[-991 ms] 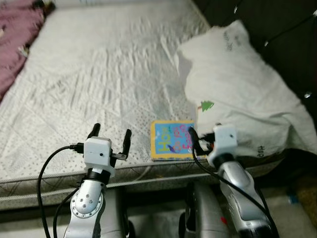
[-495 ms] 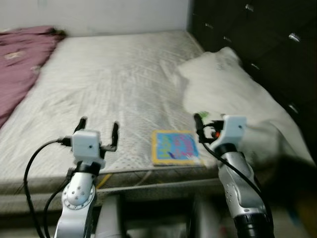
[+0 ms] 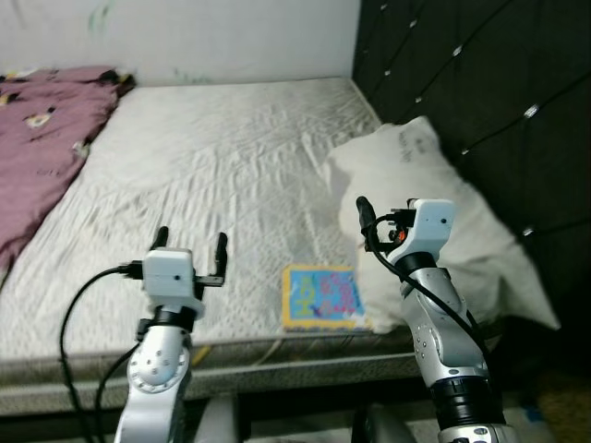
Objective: Clean up the room
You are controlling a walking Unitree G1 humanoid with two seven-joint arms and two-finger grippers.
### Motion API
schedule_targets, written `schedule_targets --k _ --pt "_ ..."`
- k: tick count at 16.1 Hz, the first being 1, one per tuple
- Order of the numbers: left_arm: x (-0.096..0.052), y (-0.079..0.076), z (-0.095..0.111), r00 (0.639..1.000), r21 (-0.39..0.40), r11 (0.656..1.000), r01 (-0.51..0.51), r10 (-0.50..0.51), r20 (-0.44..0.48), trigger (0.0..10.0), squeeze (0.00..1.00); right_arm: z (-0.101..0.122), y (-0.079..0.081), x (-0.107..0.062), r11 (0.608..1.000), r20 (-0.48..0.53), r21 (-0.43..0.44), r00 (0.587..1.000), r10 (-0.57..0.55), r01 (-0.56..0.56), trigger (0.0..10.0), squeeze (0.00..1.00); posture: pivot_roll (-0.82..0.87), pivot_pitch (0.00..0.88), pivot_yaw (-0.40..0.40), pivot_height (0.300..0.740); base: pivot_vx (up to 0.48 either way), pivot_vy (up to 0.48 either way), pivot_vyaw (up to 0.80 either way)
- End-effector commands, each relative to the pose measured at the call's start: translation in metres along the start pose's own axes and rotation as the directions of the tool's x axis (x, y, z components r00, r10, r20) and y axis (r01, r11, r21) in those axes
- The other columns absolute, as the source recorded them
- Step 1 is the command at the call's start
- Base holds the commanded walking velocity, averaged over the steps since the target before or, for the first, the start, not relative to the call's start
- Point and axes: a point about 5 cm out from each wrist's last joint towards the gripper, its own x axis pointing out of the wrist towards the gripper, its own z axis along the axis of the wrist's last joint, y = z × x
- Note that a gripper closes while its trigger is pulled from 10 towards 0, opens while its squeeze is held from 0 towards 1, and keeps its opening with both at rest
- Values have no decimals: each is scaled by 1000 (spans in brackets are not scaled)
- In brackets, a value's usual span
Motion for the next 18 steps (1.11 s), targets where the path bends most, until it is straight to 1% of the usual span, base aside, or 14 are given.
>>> schedule_targets --k 1,3,7,9,10,12,13,14,15,16,17,18 --pt "2 2 2 1000 12 1000 -19 19 11 10000 0 3 1 3 1000 10 4 1000 4 -4 10000 0 22 0 8 724 0 0 0" --pt "1 2 1 1000 12 1000 -17 17 10 10000 0 3 0 4 1000 11 5 1000 2 -2 10000 0 24 0 5 740 0 0 0" --pt "4 2 1 1000 14 1000 -20 20 15 10000 0 4 1 5 1000 14 4 1000 8 -8 10000 0 24 0 -1 740 0 0 0" --pt "4 -1 -4 1000 21 1000 -3 3 -13 10000 0 3 1 4 1000 8 -10 1000 9 -9 10000 0 22 0 1 740 0 0 0" --pt "4 -5 -6 999 22 1000 17 -16 -27 10000 0 1 0 3 1000 2 -11 1000 6 -6 10000 0 22 0 2 740 0 0 0" --pt "3 -8 -9 999 24 1000 6 -4 -46 10000 0 -3 -1 -1 1000 -12 -16 1000 2 -2 10000 0 21 0 6 740 0 0 0" --pt "3 -7 -10 999 42 999 -9 11 -53 10000 0 -8 -1 -4 1000 -36 -7 999 6 -6 10000 0 18 0 9 740 0 0 0" --pt "3 -3 -12 997 46 998 -34 37 -63 10000 0 -13 -5 -9 1000 -51 -2 999 -11 11 10000 0 21 0 8 740 0 0 0" --pt "2 -1 -13 997 31 999 -30 32 -76 10000 0 -13 -9 -12 999 -39 -13 999 -35 34 10000 0 26 0 7 740 0 0 0" --pt "-1 3 -15 996 26 999 -41 43 -82 10000 0 -16 -14 -16 996 -49 -63 997 -60 56 10000 0 28 1 5 740 0 0 0" --pt "-4 9 -22 990 25 997 -69 72 -120 10000 0 -21 -20 -20 986 -78 -141 992 -97 85 10000 0 29 2 4 740 0 0 0" --pt "-16 20 -43 959 9 988 -153 151 -242 10000 0 -29 -26 -25 973 -119 -198 983 -142 116 10000 0 29 8 1 740 0 0 0"
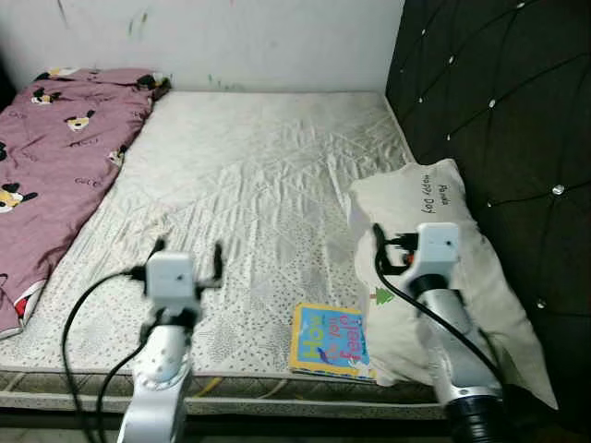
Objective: Clean up the room
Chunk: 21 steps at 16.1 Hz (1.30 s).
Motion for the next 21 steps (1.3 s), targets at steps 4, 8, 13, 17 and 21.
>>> schedule_targets --k 4,8,13,17,21 --pt "-4 15 -10 998 -17 998 -58 57 -17 10000 0 -1 -1 0 998 26 -9 998 -63 63 10000 0 39 16 -7 740 0 0 0" --pt "-5 19 -4 997 -38 996 -79 79 4 10000 0 2 2 1 1000 29 9 999 -14 14 10000 0 41 15 -4 740 0 0 0" --pt "-3 3 4 1000 -116 993 -7 7 4 10000 0 -2 -2 -2 999 24 10 999 -32 32 10000 0 45 14 -2 740 0 0 0" --pt "2 4 7 1000 -187 982 1 -4 -13 10000 0 3 -1 2 998 41 57 999 -16 14 10000 0 48 13 -7 740 0 0 0" --pt "-1 1 5 999 -170 985 32 -36 -18 10000 0 1 4 3 998 26 62 1000 5 -6 10000 0 52 12 -10 740 0 372 0"
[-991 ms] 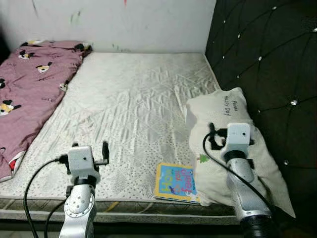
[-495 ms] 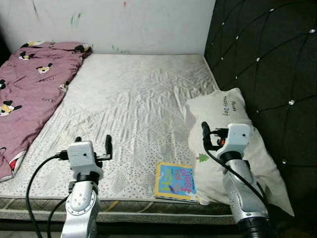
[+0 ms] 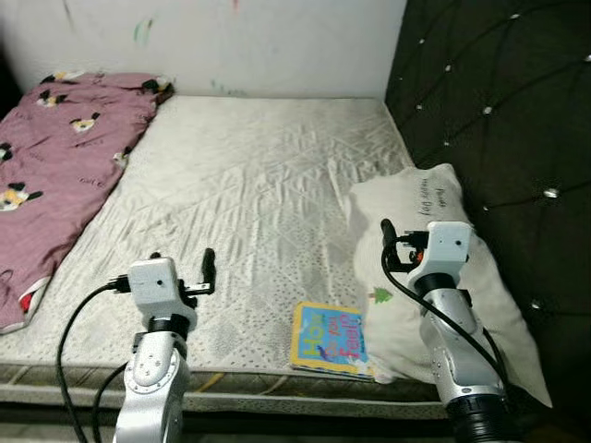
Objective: Clean up the room
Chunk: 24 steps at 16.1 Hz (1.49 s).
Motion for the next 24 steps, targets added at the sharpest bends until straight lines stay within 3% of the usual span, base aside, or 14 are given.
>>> schedule_targets --k 1,24 --pt "-1 3 2 1000 8 1000 0 0 0 10000 0 -1 6 1 1000 -7 9 1000 17 -17 10000 0 52 12 -10 740 0 480 0" --pt "5 1 -1 1000 -29 1000 -10 9 -29 10000 0 -2 11 1 998 -9 4 998 69 -69 10000 0 36 22 -13 740 0 480 0"
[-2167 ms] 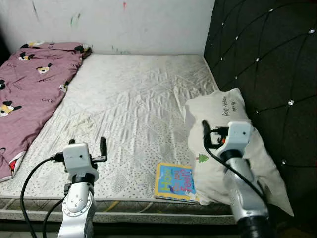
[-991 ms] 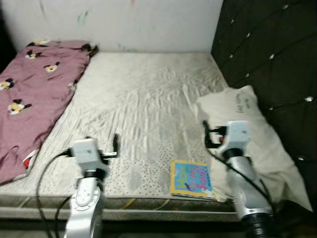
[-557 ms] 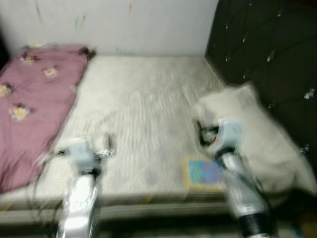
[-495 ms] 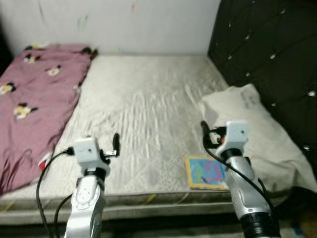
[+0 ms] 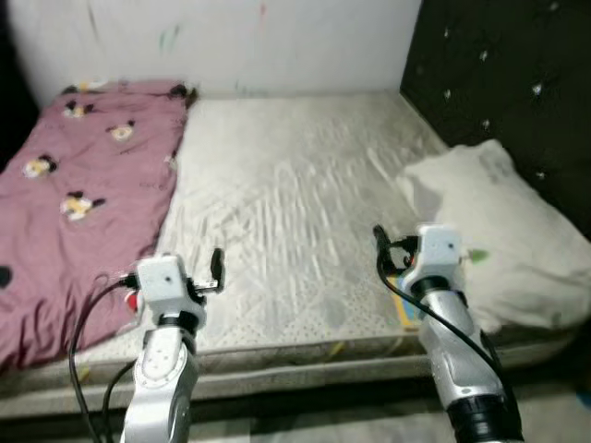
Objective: Clean up the room
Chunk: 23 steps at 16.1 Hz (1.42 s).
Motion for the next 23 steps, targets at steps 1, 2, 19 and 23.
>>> schedule_targets --k 1,2,19,23 --pt "1 5 2 1000 -1 1000 -15 15 -1 10000 0 6 6 3 1000 24 6 1000 15 -15 10000 0 36 22 -13 740 0 480 0" --pt "1 5 2 1000 -4 1000 -15 15 -3 10000 0 6 7 3 1000 26 1 1000 18 -18 10000 0 36 22 -13 740 0 480 0" --pt "2 -1 10 997 18 999 47 -48 59 10000 0 9 9 9 999 36 -32 999 17 -16 10000 0 42 5 -15 740 133 84 71" --pt "3 -1 9 998 7 999 33 -34 53 10000 0 9 9 10 999 38 -32 999 17 -16 10000 0 42 0 -16 740 126 0 0"
